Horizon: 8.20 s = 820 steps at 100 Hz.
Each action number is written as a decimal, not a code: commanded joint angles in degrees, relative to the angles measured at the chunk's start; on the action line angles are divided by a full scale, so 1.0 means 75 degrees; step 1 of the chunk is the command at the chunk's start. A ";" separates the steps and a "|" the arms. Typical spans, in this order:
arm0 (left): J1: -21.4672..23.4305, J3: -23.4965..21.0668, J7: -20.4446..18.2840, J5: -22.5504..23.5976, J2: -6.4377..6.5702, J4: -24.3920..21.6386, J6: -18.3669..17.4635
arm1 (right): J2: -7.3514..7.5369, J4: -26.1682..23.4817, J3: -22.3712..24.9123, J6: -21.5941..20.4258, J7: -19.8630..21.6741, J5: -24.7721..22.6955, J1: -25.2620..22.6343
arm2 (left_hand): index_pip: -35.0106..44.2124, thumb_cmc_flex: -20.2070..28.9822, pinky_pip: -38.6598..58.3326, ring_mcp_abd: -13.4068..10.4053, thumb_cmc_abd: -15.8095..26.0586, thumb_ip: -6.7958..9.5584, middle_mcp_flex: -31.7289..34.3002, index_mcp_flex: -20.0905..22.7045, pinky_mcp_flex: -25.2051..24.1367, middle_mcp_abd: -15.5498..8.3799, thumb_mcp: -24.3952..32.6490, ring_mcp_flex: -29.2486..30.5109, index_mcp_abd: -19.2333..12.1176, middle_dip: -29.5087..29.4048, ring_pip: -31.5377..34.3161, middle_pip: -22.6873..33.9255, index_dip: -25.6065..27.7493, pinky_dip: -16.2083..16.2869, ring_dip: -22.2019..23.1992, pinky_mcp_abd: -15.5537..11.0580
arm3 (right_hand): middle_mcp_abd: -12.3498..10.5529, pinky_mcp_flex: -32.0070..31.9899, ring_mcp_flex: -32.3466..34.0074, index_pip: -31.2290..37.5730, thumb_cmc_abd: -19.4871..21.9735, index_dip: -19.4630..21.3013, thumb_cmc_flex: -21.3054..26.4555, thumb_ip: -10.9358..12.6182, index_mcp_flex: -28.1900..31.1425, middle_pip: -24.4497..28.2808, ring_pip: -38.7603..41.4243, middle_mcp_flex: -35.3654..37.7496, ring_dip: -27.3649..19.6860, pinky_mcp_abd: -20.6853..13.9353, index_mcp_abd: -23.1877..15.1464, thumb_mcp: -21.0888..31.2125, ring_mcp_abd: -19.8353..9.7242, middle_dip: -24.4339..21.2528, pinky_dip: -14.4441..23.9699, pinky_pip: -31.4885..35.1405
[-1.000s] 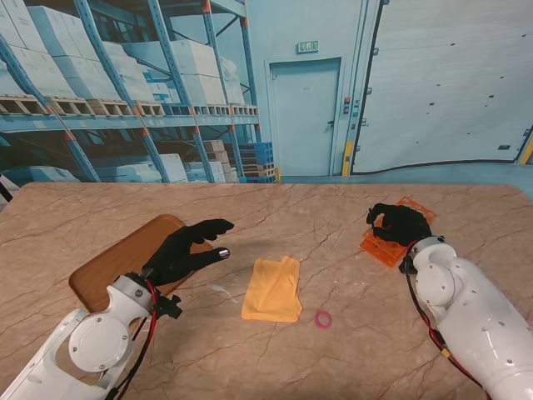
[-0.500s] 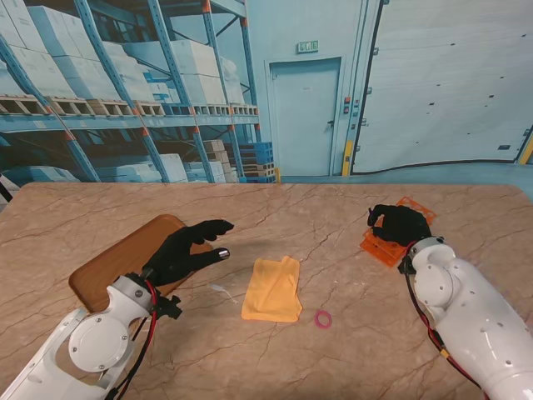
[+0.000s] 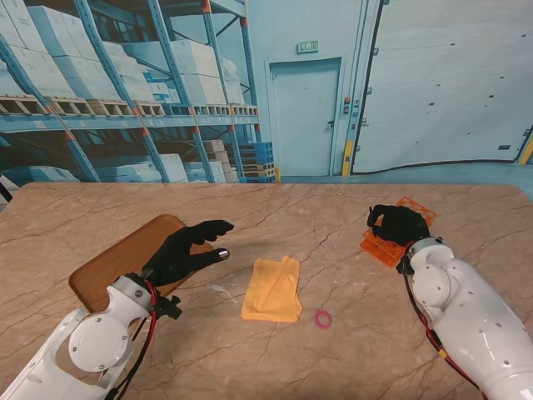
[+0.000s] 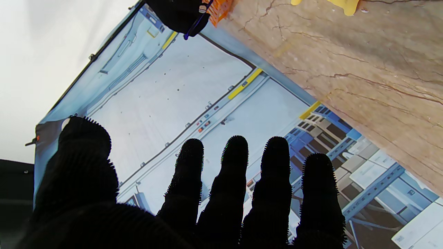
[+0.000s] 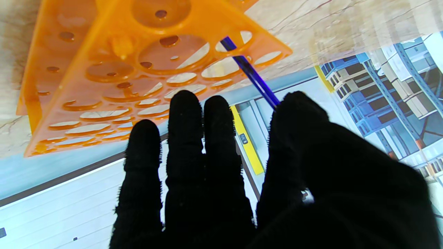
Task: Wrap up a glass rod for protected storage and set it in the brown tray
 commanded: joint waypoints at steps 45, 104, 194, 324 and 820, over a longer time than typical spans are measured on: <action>0.0022 0.0010 -0.0044 -0.0029 -0.0017 0.0031 -0.0020 | -0.0045 -0.0076 0.0014 0.0092 -0.0105 -0.0080 -0.0076 | -0.0115 0.0166 0.0096 0.0039 0.0282 0.0258 0.0048 0.0064 -0.0101 0.0044 -0.0171 -0.0034 -0.0240 -0.0045 -0.0004 -0.0159 0.0084 0.0064 -0.0015 0.0113 | 0.0107 -0.0028 0.0058 -0.0040 -0.0069 -0.0089 -0.0110 -0.0029 -0.0461 -0.0050 -0.0232 -0.0310 -0.0177 0.0102 0.0162 0.0220 0.0047 -0.0051 -0.0132 0.0153; 0.0039 0.0010 -0.0031 -0.0021 -0.0019 0.0012 -0.0006 | -0.0065 -0.0067 -0.0054 0.0243 -0.0095 -0.0018 -0.0074 | -0.0113 0.0165 0.0102 0.0030 0.0281 0.0260 0.0057 0.0055 -0.0096 0.0046 -0.0170 -0.0032 -0.0244 -0.0042 -0.0001 -0.0157 0.0083 0.0065 -0.0013 0.0107 | 0.0107 -0.0015 0.0122 0.0081 -0.0006 -0.0035 -0.0188 -0.0091 -0.0106 -0.0043 -0.0221 -0.0179 -0.0178 0.0116 0.0060 0.0300 0.0087 -0.0054 -0.0146 0.0165; 0.0055 0.0072 -0.0043 -0.0044 -0.0022 -0.0102 0.0142 | -0.0079 -0.0267 0.0129 0.0311 -0.0124 0.0007 -0.0296 | -0.0113 0.0165 0.0110 0.0057 0.0330 0.0259 0.0061 0.0078 -0.0101 0.0073 -0.0182 -0.0036 -0.0238 -0.0047 0.0001 -0.0168 0.0077 0.0064 -0.0013 0.0124 | 0.0126 -0.0040 0.0266 0.0164 0.0844 -0.0093 0.0347 0.0043 0.0612 -0.0113 -0.0154 0.0546 -0.0150 0.0196 0.0189 -0.0349 0.0151 -0.0129 -0.0163 0.0170; 0.0037 0.0164 -0.0060 -0.0108 -0.0031 -0.0198 0.0351 | -0.0055 -0.0802 0.0970 -0.0597 -0.0339 -0.0137 -0.0759 | -0.0116 0.0165 0.0134 0.0078 0.0408 0.0254 0.0082 0.0107 -0.0110 0.0072 -0.0236 -0.0037 -0.0235 -0.0049 0.0012 -0.0176 0.0065 0.0056 -0.0015 0.0135 | 0.0159 -0.0151 0.0025 0.0425 0.1186 0.0666 0.0494 0.0285 0.0390 0.0329 0.0033 0.0198 -0.0077 0.0149 -0.0064 -0.0729 0.0180 0.0065 -0.0153 0.0172; 0.0265 0.0000 0.0349 -0.0080 -0.0123 -0.0362 0.0431 | -0.0003 -0.1453 -0.5671 0.0609 0.1708 -0.0804 0.1617 | -0.0047 0.0427 0.0279 0.0167 0.0638 0.0271 0.0190 0.0108 -0.0088 0.0121 -0.0155 0.0035 -0.0234 -0.0025 0.0136 -0.0134 0.0074 0.0026 0.0025 0.0182 | 0.1123 0.0554 0.0863 0.0098 -0.0840 0.0018 -0.1210 0.0724 0.0997 0.0920 0.1071 0.0815 -0.0068 0.0424 0.1667 0.1093 0.0998 0.0149 -0.0652 0.1742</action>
